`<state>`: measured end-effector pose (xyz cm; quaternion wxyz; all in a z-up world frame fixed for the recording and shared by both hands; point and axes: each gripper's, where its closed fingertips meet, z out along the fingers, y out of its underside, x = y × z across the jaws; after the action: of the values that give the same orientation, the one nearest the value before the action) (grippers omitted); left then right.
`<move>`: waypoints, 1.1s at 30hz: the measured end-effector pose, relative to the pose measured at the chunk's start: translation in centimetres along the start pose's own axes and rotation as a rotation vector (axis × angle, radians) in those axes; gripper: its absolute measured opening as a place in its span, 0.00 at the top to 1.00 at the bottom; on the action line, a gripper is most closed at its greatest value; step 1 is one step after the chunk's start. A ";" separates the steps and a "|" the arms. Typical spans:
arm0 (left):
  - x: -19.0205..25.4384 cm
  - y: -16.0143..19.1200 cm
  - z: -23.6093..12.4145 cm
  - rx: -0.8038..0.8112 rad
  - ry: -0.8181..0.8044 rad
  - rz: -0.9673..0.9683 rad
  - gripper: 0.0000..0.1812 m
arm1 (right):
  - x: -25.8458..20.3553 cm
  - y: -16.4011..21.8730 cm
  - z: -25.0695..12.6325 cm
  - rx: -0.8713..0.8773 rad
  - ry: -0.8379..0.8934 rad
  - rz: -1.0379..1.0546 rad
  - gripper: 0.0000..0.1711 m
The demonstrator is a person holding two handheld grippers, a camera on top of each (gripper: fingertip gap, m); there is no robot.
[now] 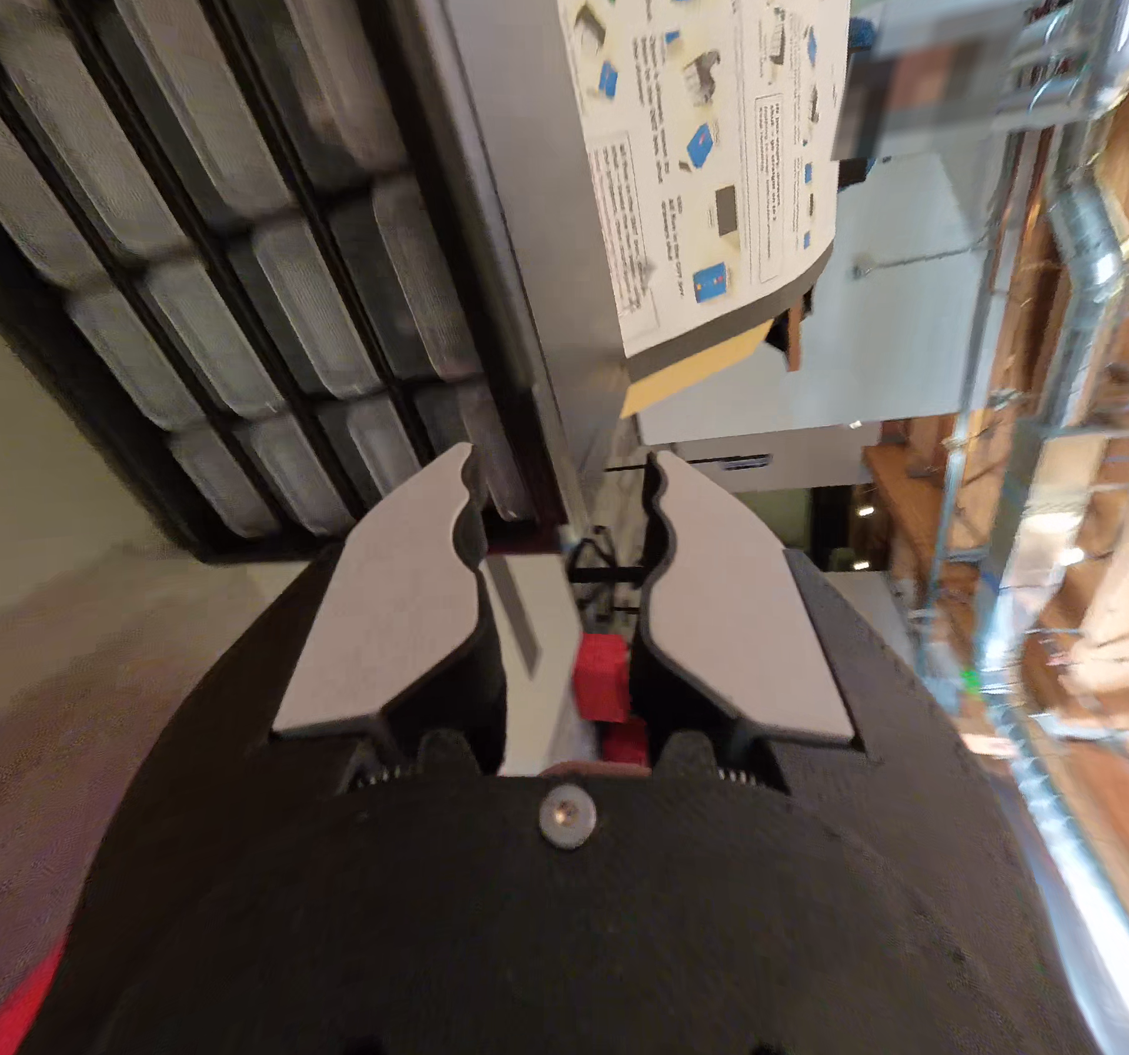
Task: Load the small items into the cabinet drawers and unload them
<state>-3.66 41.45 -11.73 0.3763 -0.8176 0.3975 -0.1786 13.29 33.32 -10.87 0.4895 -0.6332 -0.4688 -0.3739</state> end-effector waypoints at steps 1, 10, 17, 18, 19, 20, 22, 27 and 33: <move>0.0 0.0 0.0 0.005 0.001 -0.003 0.70 | 0.3 0.9 0.5 -0.005 0.017 -0.068 0.70; 0.0 0.0 0.0 0.024 0.001 -0.018 0.70 | -0.9 2.1 2.9 0.034 0.069 -0.294 0.79; 0.1 0.0 0.0 0.032 0.001 -0.022 0.70 | -1.2 2.3 2.1 0.032 0.078 -0.258 0.84; 0.1 0.0 0.0 0.034 0.001 -0.022 0.70 | -1.3 2.3 1.8 0.036 0.072 -0.250 0.84; 0.1 0.0 0.0 0.036 0.001 -0.022 0.70 | -1.5 2.2 1.3 0.040 0.060 -0.243 0.84; 0.1 0.0 0.0 0.039 0.001 -0.022 0.69 | -1.9 2.2 0.8 0.042 0.035 -0.242 0.90; 0.1 0.0 0.0 0.043 0.002 -0.021 0.69 | -2.6 2.2 -0.4 0.055 0.022 -0.245 0.92; 0.1 0.0 0.0 0.057 0.006 -0.021 0.69 | -3.2 2.5 -3.2 0.076 0.005 -0.232 0.92; 0.2 0.0 0.0 0.065 0.009 -0.022 0.69 | -3.9 2.3 -6.4 0.094 -0.048 -0.251 0.92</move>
<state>-3.61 41.30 -11.75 0.3988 -0.8085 0.3843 -0.1990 14.27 25.99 -13.56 0.4567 -0.5544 -0.5730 -0.3946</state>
